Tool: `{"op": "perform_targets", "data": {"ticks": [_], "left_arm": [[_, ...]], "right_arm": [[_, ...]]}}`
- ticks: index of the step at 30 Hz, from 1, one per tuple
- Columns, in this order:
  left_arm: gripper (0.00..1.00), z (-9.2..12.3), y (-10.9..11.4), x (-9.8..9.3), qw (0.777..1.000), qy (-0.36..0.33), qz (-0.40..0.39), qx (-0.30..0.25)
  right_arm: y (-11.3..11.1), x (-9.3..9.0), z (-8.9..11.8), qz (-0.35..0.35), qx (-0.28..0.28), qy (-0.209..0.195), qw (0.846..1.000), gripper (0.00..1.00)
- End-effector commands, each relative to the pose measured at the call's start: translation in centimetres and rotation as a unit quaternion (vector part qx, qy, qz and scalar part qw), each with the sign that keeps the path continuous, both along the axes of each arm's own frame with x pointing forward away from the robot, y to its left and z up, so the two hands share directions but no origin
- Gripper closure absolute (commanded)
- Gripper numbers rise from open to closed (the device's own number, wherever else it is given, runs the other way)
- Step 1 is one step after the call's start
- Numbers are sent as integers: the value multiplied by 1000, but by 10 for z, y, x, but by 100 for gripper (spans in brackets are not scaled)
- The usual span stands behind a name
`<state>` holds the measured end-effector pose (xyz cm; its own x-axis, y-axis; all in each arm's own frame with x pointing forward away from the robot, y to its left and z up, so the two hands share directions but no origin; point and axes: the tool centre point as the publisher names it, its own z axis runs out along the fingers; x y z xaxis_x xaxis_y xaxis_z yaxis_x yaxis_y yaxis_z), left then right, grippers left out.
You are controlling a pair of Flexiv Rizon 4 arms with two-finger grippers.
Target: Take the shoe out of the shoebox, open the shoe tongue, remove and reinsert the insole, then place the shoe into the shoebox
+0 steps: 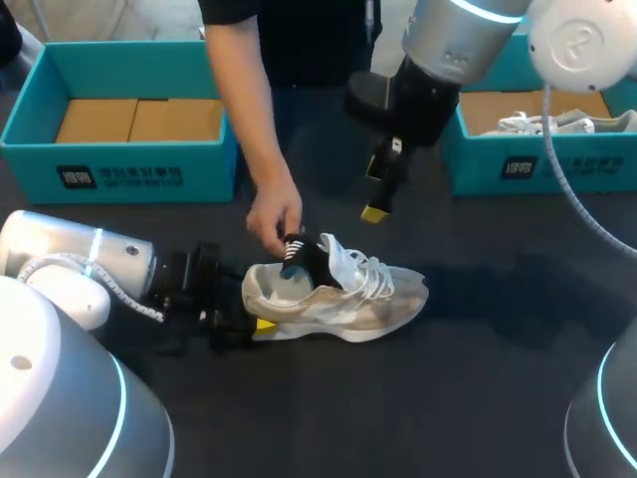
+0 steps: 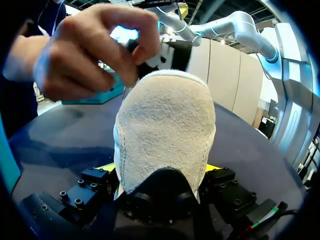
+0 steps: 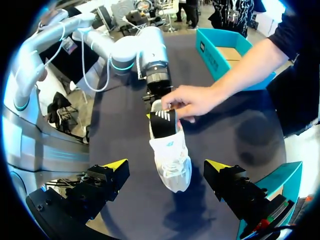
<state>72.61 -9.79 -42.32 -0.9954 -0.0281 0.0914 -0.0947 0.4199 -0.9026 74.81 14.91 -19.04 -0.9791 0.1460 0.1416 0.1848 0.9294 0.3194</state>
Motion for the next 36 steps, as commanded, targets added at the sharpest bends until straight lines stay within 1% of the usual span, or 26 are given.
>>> {"op": "perform_targets", "data": {"ticks": [1,13,19,25,28,32,36], "left_arm": [[100,-3,0,-1,1000,0,0,1],[100,-3,0,-1,1000,0,0,1],[100,-3,0,-1,1000,0,0,1],[100,-3,0,-1,1000,0,0,1],[100,-3,0,-1,1000,0,0,1],[100,-3,0,-1,1000,0,0,1],[100,-3,0,-1,1000,0,0,1]], "right_arm": [[1,1,-3,3,3,2,1000,0],[9,1,1,12,5,13,1000,0],[17,5,3,26,9,43,999,0],[33,8,2,36,11,63,997,0],[43,10,-1,37,10,64,997,0],[58,13,-7,48,6,66,997,0],[74,14,-16,59,12,82,995,0]]}}
